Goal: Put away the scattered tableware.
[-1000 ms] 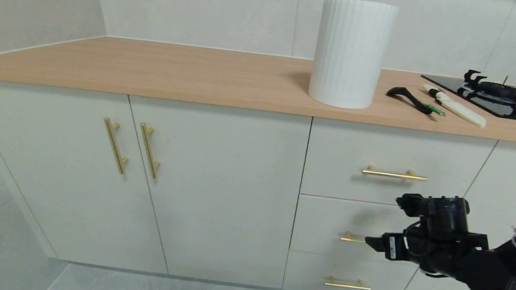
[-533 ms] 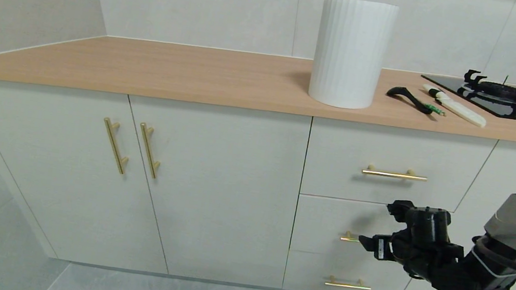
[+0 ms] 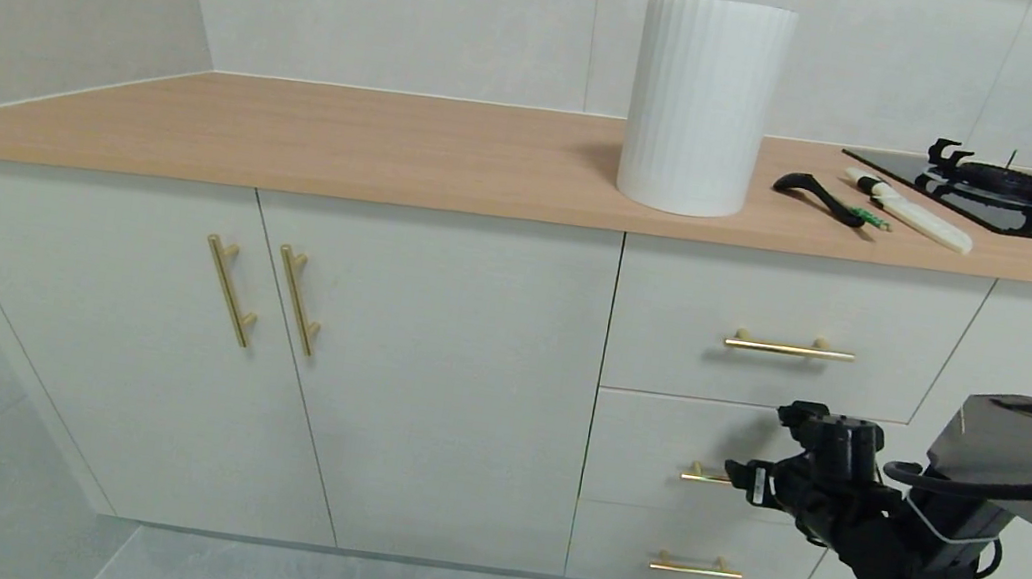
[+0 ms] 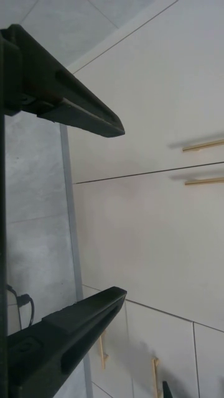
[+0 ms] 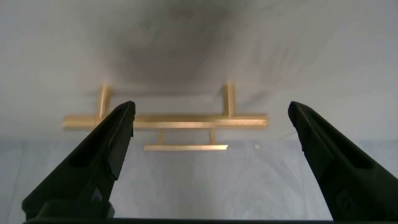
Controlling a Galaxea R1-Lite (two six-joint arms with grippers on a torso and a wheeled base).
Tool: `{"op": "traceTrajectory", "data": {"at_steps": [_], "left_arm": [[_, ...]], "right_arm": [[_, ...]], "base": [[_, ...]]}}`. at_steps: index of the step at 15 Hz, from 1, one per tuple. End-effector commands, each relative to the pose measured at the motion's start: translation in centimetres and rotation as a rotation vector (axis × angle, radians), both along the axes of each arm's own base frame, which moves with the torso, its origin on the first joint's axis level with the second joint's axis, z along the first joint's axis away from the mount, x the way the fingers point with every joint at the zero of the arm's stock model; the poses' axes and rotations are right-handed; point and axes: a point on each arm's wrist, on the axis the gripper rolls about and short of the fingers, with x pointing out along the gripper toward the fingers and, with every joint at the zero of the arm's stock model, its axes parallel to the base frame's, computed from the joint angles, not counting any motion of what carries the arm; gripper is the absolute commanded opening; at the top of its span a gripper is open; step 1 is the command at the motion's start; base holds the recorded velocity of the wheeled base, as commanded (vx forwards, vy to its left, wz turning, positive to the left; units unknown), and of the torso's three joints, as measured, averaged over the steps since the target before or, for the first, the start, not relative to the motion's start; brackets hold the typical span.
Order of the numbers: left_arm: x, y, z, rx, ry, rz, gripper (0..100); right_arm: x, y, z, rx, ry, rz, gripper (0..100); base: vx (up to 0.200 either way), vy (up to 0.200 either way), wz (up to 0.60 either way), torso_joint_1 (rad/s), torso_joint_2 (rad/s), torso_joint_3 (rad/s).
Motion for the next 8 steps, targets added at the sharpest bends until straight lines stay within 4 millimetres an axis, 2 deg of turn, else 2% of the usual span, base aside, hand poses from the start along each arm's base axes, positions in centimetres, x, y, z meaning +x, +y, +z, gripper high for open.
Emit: {"op": "traceTrajectory", "data": {"at_steps": [1, 8], "left_arm": [[0.0, 0.0, 0.0, 0.000, 0.001, 0.000, 100], [0.0, 0.0, 0.0, 0.000, 0.001, 0.000, 100]], "right_arm": [[0.2, 0.0, -1.4, -0.003, 0.004, 0.000, 100], [1.5, 0.1, -3.7, -0.027, -0.027, -0.046, 100]], "base": [[0.000, 0.000, 0.00, 0.000, 0.00, 0.000], [0.000, 0.000, 0.00, 0.000, 0.00, 0.000]]}}
